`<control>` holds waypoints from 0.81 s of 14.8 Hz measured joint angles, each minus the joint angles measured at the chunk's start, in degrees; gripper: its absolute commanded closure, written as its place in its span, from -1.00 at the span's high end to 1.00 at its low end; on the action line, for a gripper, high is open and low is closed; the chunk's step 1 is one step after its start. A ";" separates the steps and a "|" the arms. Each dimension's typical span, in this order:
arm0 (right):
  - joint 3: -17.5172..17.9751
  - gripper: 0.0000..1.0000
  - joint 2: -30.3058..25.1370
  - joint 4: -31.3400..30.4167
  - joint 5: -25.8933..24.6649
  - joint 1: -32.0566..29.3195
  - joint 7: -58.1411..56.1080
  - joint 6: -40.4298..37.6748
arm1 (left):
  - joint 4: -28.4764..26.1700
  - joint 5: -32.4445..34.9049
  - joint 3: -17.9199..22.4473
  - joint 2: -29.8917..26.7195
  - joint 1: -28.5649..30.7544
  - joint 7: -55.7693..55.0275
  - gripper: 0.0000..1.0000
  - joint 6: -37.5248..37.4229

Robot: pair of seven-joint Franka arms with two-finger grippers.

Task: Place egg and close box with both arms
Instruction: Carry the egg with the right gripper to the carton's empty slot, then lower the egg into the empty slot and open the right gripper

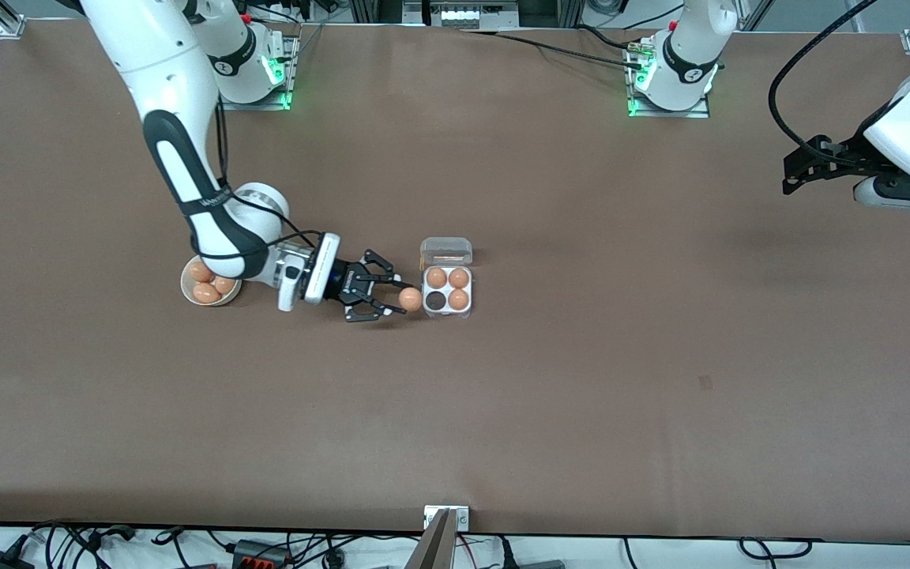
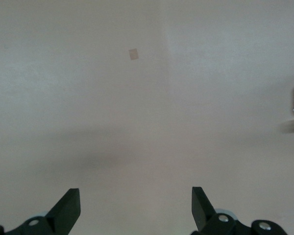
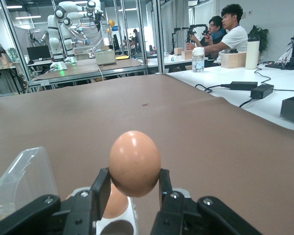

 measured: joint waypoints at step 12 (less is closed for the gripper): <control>-0.14 -0.40 7.15 2.48 7.27 3.55 -9.12 0.98 | 0.00 0.00 0.21 0.00 0.08 0.00 1.00 0.00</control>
